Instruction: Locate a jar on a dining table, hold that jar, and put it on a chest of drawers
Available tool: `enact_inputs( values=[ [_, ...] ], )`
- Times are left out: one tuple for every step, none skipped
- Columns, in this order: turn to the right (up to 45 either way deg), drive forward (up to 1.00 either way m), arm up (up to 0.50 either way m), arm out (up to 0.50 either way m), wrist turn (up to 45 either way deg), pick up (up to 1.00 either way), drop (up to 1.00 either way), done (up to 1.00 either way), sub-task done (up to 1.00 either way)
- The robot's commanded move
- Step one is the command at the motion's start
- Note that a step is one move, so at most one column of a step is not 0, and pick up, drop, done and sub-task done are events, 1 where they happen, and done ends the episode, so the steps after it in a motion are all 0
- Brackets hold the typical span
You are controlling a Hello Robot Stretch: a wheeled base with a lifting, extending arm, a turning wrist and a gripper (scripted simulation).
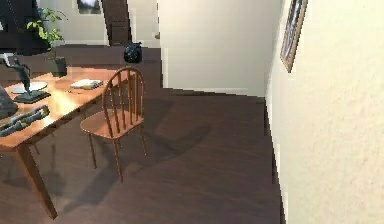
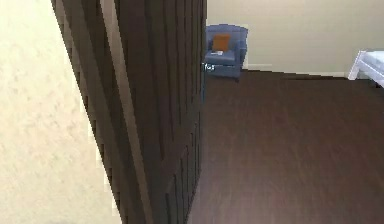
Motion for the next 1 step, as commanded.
enact_inputs(
  values=[
    [3.0, 0.00, 0.00, 0.00, 0.0, 0.00, 0.00, 0.00, 0.00]
  ],
)
